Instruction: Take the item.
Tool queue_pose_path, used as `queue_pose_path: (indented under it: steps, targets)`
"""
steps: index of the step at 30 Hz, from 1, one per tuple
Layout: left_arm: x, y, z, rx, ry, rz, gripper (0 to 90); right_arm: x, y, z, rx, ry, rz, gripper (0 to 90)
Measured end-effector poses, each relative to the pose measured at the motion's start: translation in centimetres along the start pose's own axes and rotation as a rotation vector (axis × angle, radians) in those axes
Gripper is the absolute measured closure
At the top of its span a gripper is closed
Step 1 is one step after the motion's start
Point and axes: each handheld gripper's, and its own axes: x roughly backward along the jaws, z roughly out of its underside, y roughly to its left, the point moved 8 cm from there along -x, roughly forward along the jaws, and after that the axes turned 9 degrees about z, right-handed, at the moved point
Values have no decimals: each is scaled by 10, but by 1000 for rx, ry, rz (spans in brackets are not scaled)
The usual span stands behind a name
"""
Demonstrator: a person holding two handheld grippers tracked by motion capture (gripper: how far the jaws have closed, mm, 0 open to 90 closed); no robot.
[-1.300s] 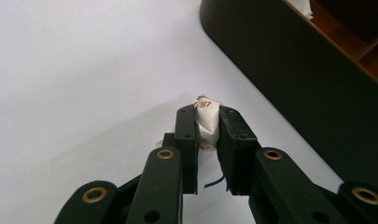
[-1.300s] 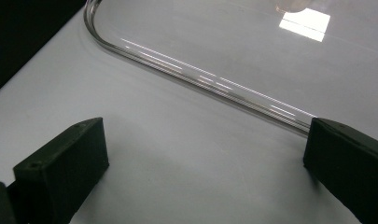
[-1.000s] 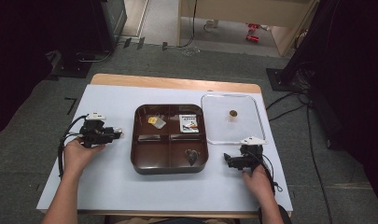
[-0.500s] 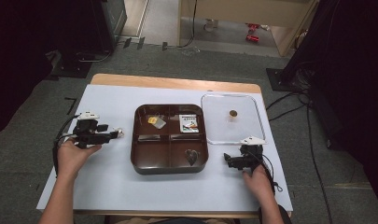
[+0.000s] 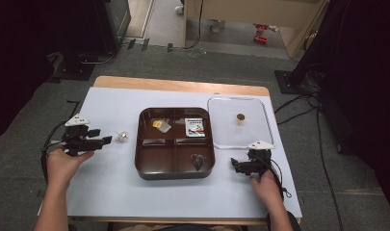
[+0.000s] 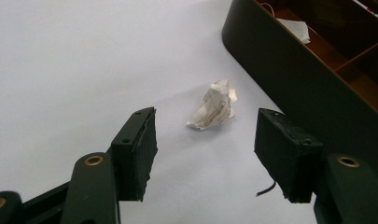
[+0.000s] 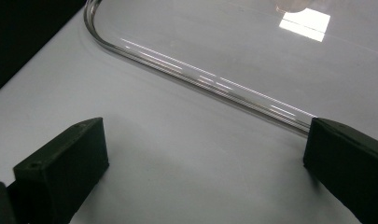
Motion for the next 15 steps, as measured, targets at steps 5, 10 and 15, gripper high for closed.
queue_pose_path:
  steps: [5, 10, 15]
  targets:
    - [7, 9, 5, 9, -5, -22, 391, 0, 0, 0, 0, 0, 0, 0]
    - [9, 18, 13, 23, 7, -45, 388, 0, 0, 0, 0, 0, 0, 0]
    - [6, 26, 21, 10, 52, -82, 390, 0, 0, 0, 0, 0, 0, 0]
